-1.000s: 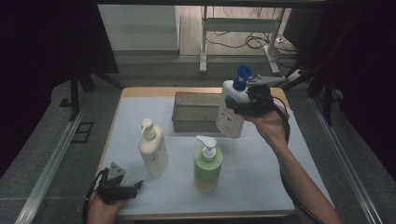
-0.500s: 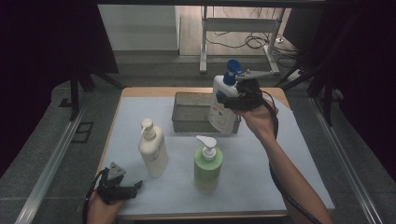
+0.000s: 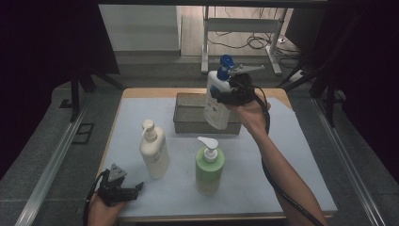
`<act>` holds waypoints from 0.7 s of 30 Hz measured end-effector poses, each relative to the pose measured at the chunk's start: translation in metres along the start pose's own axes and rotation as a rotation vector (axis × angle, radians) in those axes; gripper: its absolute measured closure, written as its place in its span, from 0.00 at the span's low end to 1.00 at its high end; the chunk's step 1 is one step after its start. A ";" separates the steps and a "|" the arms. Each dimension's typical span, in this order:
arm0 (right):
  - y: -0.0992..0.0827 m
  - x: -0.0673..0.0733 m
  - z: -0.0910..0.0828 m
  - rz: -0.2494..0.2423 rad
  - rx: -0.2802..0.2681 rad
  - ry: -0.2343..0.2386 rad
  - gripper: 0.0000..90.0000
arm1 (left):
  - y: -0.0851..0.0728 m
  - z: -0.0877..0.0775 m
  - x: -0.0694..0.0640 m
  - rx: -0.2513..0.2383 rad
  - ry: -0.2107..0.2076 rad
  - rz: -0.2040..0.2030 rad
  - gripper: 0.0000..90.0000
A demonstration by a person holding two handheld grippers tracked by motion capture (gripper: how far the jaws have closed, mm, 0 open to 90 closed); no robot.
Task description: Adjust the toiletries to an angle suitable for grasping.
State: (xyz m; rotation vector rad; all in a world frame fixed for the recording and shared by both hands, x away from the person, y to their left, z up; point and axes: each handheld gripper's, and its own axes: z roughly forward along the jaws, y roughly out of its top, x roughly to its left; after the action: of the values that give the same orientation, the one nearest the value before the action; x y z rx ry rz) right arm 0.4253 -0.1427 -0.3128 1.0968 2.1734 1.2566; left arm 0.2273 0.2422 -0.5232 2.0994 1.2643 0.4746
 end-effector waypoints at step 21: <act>0.017 0.004 0.034 0.021 -0.011 -0.048 0.45 | 0.000 0.000 0.000 0.001 -0.001 -0.001 0.14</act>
State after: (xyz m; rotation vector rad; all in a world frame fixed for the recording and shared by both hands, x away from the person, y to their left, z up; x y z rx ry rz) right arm 0.4530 -0.1166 -0.3157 1.1360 2.1229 1.2375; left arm 0.2275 0.2423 -0.5231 2.0996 1.2650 0.4726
